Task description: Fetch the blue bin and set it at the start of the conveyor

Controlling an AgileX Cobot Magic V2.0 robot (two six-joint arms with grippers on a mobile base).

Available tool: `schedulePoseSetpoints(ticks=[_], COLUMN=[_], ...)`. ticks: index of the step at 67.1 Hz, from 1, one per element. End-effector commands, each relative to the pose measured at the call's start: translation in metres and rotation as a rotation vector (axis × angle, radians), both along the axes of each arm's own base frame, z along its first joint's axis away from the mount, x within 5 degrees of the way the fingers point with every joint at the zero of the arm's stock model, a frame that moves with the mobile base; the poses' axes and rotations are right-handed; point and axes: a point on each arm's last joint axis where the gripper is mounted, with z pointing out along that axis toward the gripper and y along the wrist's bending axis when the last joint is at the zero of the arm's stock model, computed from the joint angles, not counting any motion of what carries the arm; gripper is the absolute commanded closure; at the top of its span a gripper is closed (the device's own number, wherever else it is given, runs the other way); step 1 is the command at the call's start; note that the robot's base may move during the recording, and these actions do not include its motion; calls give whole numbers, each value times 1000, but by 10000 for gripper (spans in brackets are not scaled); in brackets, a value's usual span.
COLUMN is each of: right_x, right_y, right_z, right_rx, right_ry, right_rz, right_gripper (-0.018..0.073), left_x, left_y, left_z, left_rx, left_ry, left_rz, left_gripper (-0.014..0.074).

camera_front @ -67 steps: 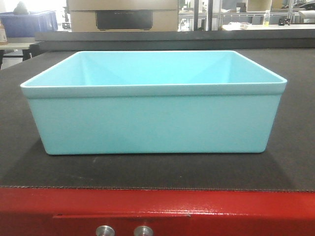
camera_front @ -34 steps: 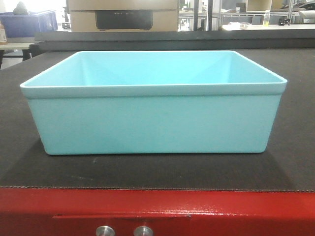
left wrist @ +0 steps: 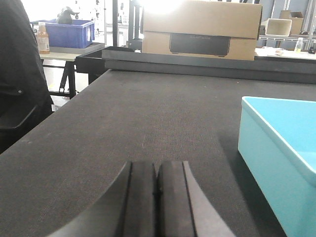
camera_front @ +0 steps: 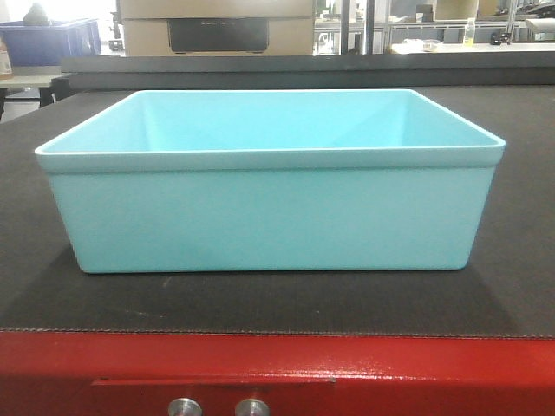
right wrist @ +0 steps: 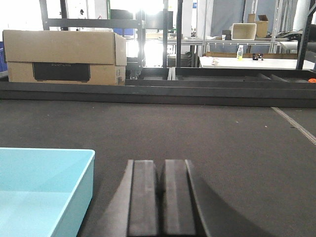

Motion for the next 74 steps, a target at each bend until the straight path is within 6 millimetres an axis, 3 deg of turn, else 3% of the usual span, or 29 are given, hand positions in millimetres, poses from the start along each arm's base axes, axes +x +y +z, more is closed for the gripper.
schedulePoseSetpoints(ticks=[1,10,20,31,74], right_x=[1,8,12,14,14], right_y=[0,2,1,1,-1], right_z=[-2,-32,-89,-139,-139], right_rx=[16,160,222,236,184], right_ry=[-15,50,154,260,266], right_rz=[-12,-20,-55,-68,-79], right_gripper=[721,721,721,721,721], left_x=[-1,-1,-1,-1,-1], left_y=[0,0,0,0,0], left_z=[4,4,4,4,4], left_rx=[-3,-3,-3,-3,-3], left_ry=[-34,-34,-34,-34,-34], left_rz=[-7,-7,-7,-7,-7], left_gripper=[707,707,707,707,707])
